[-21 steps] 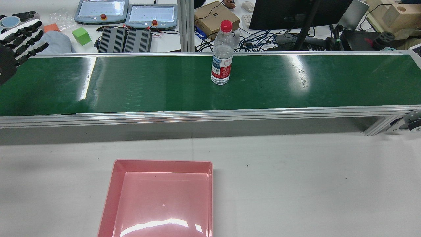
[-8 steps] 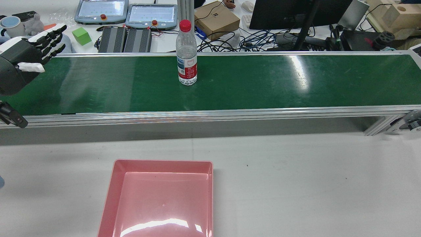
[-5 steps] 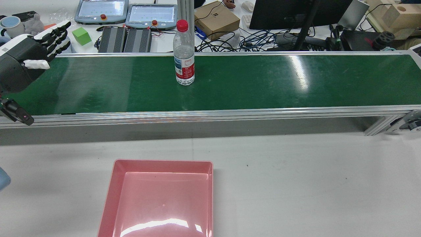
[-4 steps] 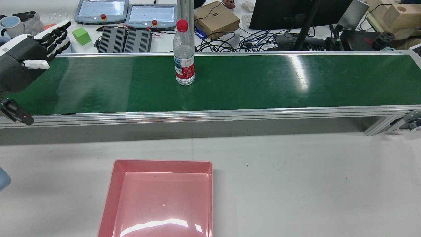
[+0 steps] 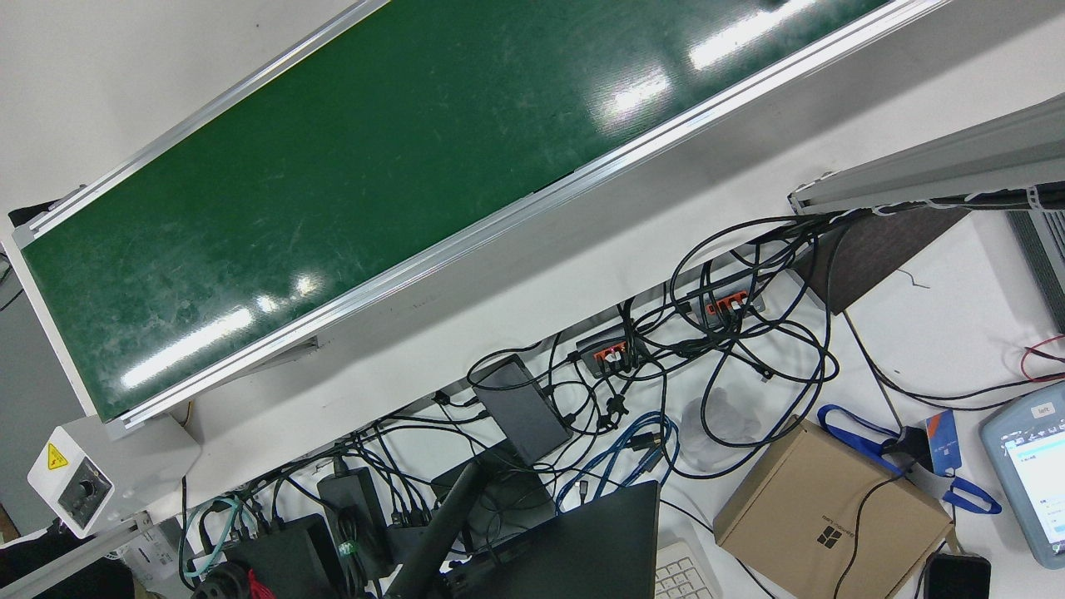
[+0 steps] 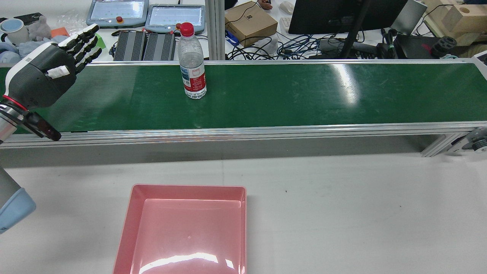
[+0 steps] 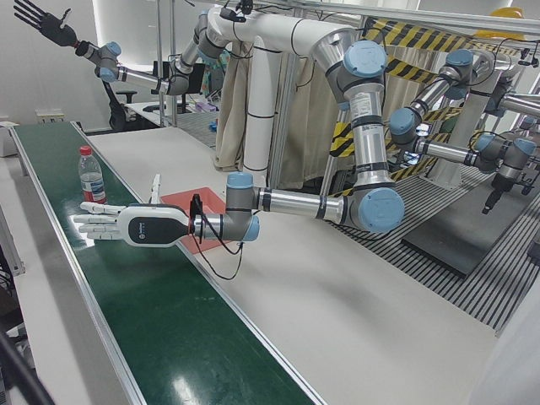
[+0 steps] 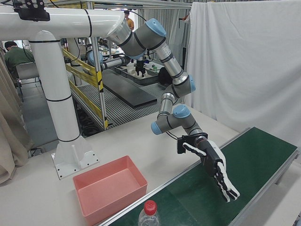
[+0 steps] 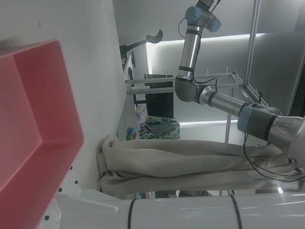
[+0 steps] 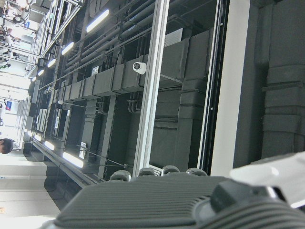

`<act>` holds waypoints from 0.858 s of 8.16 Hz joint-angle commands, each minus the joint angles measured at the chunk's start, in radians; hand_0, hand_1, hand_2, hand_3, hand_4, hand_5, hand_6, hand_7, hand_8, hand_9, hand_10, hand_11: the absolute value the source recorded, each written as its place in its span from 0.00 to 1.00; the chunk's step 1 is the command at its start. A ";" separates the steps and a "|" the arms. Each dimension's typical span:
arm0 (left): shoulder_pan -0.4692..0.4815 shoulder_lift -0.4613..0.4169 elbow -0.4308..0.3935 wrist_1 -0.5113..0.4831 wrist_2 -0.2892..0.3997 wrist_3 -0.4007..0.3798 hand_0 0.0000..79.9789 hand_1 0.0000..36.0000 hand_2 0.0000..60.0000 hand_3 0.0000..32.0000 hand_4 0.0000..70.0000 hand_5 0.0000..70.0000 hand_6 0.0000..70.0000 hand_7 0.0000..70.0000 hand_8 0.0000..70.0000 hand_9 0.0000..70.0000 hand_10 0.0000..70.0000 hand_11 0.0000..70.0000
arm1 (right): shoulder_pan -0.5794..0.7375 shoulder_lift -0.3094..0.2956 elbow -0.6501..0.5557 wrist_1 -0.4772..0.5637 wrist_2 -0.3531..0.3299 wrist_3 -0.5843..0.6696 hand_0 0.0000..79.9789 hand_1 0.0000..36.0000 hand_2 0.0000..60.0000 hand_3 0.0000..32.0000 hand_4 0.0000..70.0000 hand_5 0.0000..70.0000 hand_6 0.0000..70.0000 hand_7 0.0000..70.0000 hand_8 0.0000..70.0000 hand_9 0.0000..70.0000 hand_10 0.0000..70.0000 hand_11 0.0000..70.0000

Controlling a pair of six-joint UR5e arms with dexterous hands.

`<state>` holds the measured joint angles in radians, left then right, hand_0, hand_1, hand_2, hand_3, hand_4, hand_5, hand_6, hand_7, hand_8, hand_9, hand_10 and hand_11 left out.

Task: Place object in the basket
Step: 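Move the left hand forward over the conveyor toward the approaching bottle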

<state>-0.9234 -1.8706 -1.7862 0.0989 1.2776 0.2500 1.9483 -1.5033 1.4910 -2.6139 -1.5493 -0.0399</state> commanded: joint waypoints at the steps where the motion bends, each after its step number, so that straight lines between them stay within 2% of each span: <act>1: 0.014 -0.033 -0.002 0.076 0.000 0.012 0.51 0.00 0.00 0.00 0.18 0.08 0.00 0.00 0.02 0.00 0.05 0.07 | 0.000 0.000 0.000 0.000 0.000 0.000 0.00 0.00 0.00 0.00 0.00 0.00 0.00 0.00 0.00 0.00 0.00 0.00; 3: 0.015 -0.039 0.001 0.102 0.000 0.063 0.50 0.00 0.00 0.00 0.15 0.07 0.00 0.00 0.00 0.00 0.04 0.06 | 0.000 0.000 0.000 0.000 0.000 0.000 0.00 0.00 0.00 0.00 0.00 0.00 0.00 0.00 0.00 0.00 0.00 0.00; 7: 0.014 -0.065 -0.002 0.134 0.000 0.074 0.48 0.00 0.00 0.01 0.15 0.05 0.00 0.00 0.00 0.00 0.04 0.06 | 0.001 0.000 0.000 0.000 0.000 0.000 0.00 0.00 0.00 0.00 0.00 0.00 0.00 0.00 0.00 0.00 0.00 0.00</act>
<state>-0.9082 -1.9213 -1.7882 0.2141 1.2778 0.3162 1.9482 -1.5033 1.4910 -2.6139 -1.5493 -0.0399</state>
